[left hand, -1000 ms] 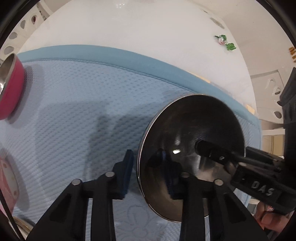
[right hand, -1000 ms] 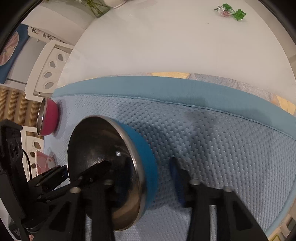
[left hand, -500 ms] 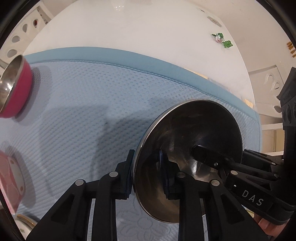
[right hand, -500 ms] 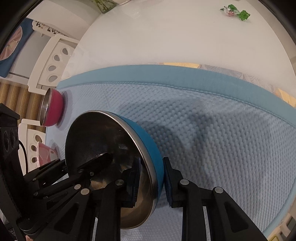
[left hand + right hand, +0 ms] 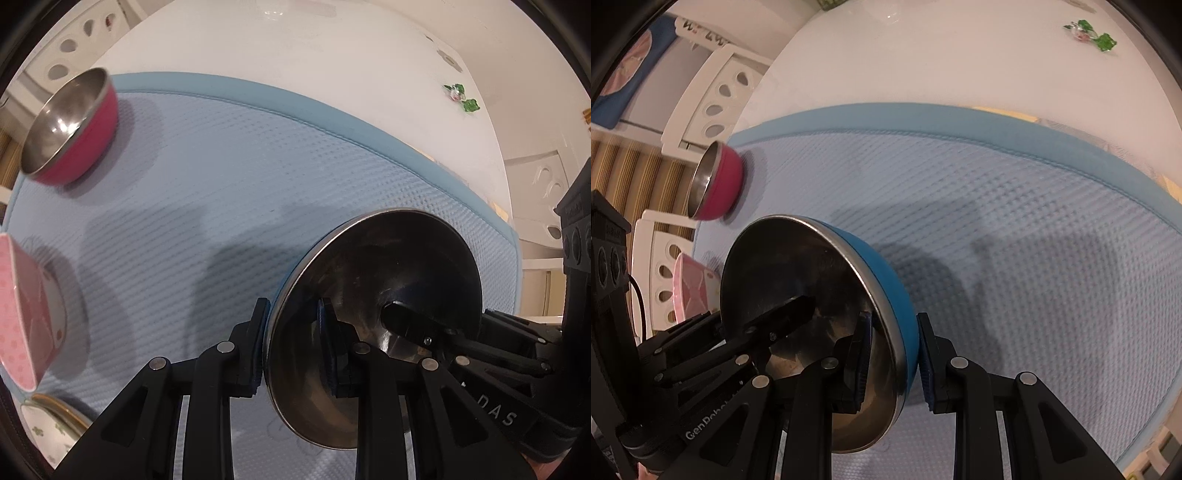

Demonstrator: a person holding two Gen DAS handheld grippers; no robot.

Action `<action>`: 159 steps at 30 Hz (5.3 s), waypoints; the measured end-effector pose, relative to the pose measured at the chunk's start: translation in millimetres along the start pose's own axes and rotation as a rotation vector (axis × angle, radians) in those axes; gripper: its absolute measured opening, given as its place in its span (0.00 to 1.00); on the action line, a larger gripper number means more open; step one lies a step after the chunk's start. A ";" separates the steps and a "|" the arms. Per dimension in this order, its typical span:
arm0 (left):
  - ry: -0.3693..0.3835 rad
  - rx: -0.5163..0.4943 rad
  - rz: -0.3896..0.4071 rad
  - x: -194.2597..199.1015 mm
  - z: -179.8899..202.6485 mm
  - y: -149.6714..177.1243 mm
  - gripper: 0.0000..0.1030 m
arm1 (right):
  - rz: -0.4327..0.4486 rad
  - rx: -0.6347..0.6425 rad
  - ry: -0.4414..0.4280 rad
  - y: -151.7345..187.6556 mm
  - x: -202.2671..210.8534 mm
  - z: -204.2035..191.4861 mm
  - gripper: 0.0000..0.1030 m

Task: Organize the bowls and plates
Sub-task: 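Lift the blue steel bowl with the right tool and carry it toward the stack, then lower the blue steel bowl into the pink patterned bowl with the right tool, then open the right tool and move it to the pink steel bowl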

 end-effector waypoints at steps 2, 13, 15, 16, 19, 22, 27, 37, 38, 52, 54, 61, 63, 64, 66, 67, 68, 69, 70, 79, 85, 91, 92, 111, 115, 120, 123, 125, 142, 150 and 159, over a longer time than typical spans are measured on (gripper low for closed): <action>0.002 0.007 0.002 2.5 -2.8 3.6 0.22 | -0.007 0.006 0.010 3.0 -2.2 -5.9 0.22; 0.010 0.028 0.004 13.1 -12.8 23.0 0.22 | -0.016 0.018 0.010 16.9 0.3 -30.3 0.22; 0.007 0.023 0.011 17.8 -13.7 26.7 0.23 | -0.015 0.030 0.032 21.1 1.9 -37.0 0.22; 0.001 0.019 0.015 21.3 -14.3 28.7 0.24 | -0.014 0.034 0.036 22.6 3.0 -39.9 0.22; 0.006 0.018 0.026 29.9 -18.9 33.6 0.24 | -0.006 0.039 0.040 26.3 7.7 -51.6 0.22; 0.020 0.013 0.035 39.5 -24.2 37.8 0.24 | 0.009 0.040 0.048 29.7 14.8 -63.4 0.22; 0.049 -0.023 0.048 56.1 -31.6 38.6 0.24 | 0.042 0.015 0.060 33.9 24.7 -81.7 0.22; 0.080 -0.075 0.053 84.6 -68.5 42.8 0.25 | 0.068 -0.040 0.083 41.8 24.7 -134.1 0.23; 0.083 -0.075 0.054 86.8 -73.6 43.3 0.26 | 0.070 -0.038 0.085 40.7 24.0 -141.3 0.23; 0.104 -0.060 0.100 132.1 -170.4 18.9 0.27 | 0.084 0.033 0.128 11.2 15.1 -241.9 0.23; 0.105 -0.058 0.100 134.5 -184.5 14.2 0.28 | 0.076 0.046 0.136 3.6 8.0 -258.8 0.23; 0.108 -0.053 0.075 127.6 -233.7 3.4 0.29 | 0.038 0.059 0.147 -12.9 -22.2 -295.7 0.23; 0.114 -0.053 0.062 123.3 -244.7 1.4 0.29 | 0.026 0.049 0.150 -16.1 -31.3 -302.3 0.23; 0.116 -0.053 0.055 120.9 -249.0 0.3 0.29 | 0.021 0.044 0.151 -17.9 -35.3 -305.4 0.23; 0.114 -0.058 0.039 114.7 -256.4 0.0 0.29 | 0.012 0.038 0.152 -17.8 -42.0 -308.5 0.23; 0.111 -0.061 0.035 113.2 -258.7 -0.3 0.29 | 0.006 0.034 0.149 -17.6 -45.8 -309.5 0.23; 0.107 -0.065 0.027 110.1 -261.3 0.6 0.29 | -0.003 0.026 0.143 -16.7 -50.0 -309.6 0.23; 0.105 -0.068 0.019 108.2 -263.3 1.5 0.29 | -0.012 0.021 0.140 -15.4 -54.1 -309.9 0.23; 0.102 -0.071 0.011 104.8 -265.1 3.1 0.29 | -0.020 0.016 0.136 -13.5 -58.2 -309.0 0.23; 0.097 -0.044 -0.029 82.8 -273.2 9.0 0.29 | -0.086 -0.031 0.086 -12.7 -88.6 -297.8 0.23; 0.103 -0.025 -0.037 75.4 -275.1 10.5 0.29 | -0.095 -0.034 0.066 -16.2 -95.5 -294.8 0.23; 0.112 -0.011 -0.044 68.7 -277.2 11.7 0.29 | -0.106 -0.033 0.062 -18.9 -98.9 -289.7 0.23; 0.117 -0.007 -0.045 67.9 -277.1 12.0 0.29 | -0.106 -0.033 0.064 -19.3 -99.4 -290.1 0.23; 0.065 -0.033 -0.056 62.3 -274.5 11.7 0.29 | -0.098 -0.030 0.074 -19.2 -94.2 -282.2 0.23; 0.066 -0.040 -0.053 64.1 -275.6 11.9 0.29 | -0.091 -0.041 0.078 -17.3 -91.5 -278.9 0.23; 0.057 -0.050 -0.053 64.6 -274.0 13.3 0.29 | -0.084 -0.046 0.073 -14.1 -87.4 -276.8 0.23; 0.058 -0.056 -0.059 67.1 -274.6 14.6 0.30 | -0.078 -0.040 0.079 -11.3 -83.1 -276.2 0.23; 0.066 -0.059 -0.061 67.2 -275.5 15.0 0.30 | -0.076 -0.042 0.072 -10.7 -81.3 -275.6 0.23; 0.120 -0.069 0.005 124.7 -275.3 0.1 0.32 | -0.010 0.025 -0.015 -14.3 -16.0 -282.8 0.23; 0.108 -0.046 0.056 148.8 -275.6 -62.4 0.69 | 0.183 0.027 -0.040 -67.3 65.5 -265.5 0.78; 0.078 -0.012 -0.010 90.4 -266.2 -122.3 0.80 | 0.094 -0.101 -0.086 -123.5 3.2 -215.5 0.78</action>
Point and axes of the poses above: each gripper's, at about its wrist camera, not at the fingertips, and x roughly against the way its jaws point, z to its right, y to its underside, the point moved 7 cm from there along -x, roughly the way its jaws point, and after that the axes turned 10 degrees about -z, right-handed, at the moved point
